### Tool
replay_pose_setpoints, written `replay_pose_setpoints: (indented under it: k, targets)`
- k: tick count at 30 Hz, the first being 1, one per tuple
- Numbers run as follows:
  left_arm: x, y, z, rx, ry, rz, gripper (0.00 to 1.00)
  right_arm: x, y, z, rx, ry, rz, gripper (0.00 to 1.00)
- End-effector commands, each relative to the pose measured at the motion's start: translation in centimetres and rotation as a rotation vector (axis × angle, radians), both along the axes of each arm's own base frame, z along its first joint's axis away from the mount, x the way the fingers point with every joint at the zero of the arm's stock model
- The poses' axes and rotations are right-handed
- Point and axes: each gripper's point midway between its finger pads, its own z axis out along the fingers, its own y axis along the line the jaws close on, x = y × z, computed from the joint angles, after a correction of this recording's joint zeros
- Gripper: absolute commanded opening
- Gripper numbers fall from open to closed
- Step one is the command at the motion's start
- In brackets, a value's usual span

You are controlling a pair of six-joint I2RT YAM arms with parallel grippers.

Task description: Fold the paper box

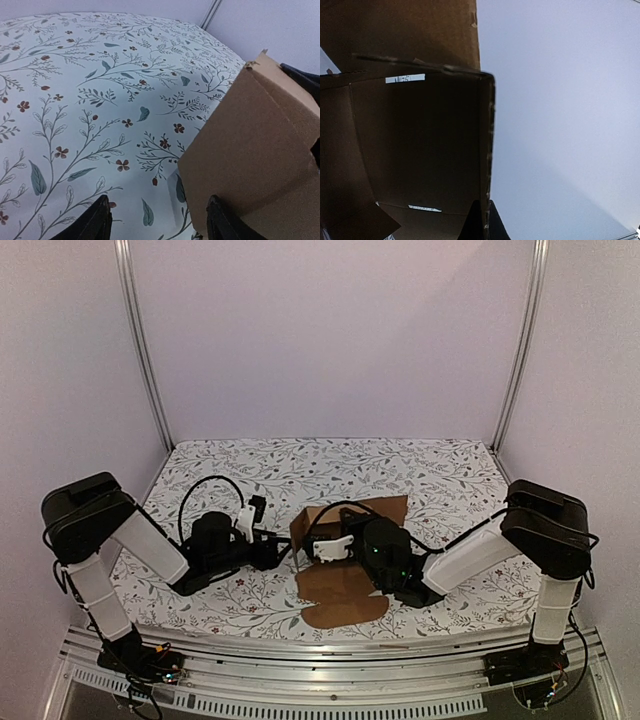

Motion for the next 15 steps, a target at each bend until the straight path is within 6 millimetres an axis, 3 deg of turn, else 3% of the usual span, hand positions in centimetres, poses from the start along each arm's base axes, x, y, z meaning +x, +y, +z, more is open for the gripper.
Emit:
replay_pose_setpoints:
  k: [1, 5, 9, 15]
  targets:
    - [-2.2, -2.1, 1.5, -0.013, -0.067, -0.131, 0.65, -0.1, -0.8, -0.1, 0.013, -0.021, -0.027, 0.00]
    - [-2.3, -2.1, 1.5, 0.020, -0.077, -0.127, 0.65, -0.3, -0.9, -0.3, 0.004, -0.010, -0.021, 0.00]
    - [-1.9, -3.9, 1.3, 0.042, -0.094, -0.171, 0.66, -0.5, -0.8, -0.9, -0.004, 0.013, -0.015, 0.00]
    - [-4.1, -6.4, -0.1, 0.150, -0.131, -0.288, 0.66, -0.8, -0.8, -2.2, -0.027, 0.030, -0.010, 0.00]
